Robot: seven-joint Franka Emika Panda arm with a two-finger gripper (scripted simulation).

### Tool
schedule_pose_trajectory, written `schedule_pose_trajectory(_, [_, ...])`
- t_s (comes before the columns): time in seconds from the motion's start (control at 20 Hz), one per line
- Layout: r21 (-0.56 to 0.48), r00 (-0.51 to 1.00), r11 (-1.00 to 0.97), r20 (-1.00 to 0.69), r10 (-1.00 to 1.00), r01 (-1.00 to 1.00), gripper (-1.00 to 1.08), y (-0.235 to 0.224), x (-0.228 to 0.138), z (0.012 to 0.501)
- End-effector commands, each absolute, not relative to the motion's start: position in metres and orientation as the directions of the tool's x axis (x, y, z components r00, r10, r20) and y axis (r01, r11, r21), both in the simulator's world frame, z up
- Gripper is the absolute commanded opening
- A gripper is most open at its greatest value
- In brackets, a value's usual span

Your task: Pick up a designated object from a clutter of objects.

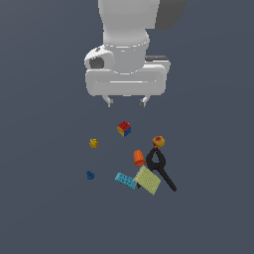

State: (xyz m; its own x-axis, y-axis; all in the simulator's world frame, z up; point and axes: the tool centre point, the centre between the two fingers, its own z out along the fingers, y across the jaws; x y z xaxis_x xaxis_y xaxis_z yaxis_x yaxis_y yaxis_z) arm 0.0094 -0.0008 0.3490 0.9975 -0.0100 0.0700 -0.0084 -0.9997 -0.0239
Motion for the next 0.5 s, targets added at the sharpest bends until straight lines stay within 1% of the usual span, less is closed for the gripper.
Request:
schedule_pose_trajectory(0.0, [-0.024,0.997,-1.0,0.07,-0.01,-0.008,1.0,-0.0008,0.0094,0.349])
schedule_pose_trajectory(0.45, [-0.056,0.996,-0.998,0.083,-0.027,-0.022,1.0,0.0058,0.0129,0.3485])
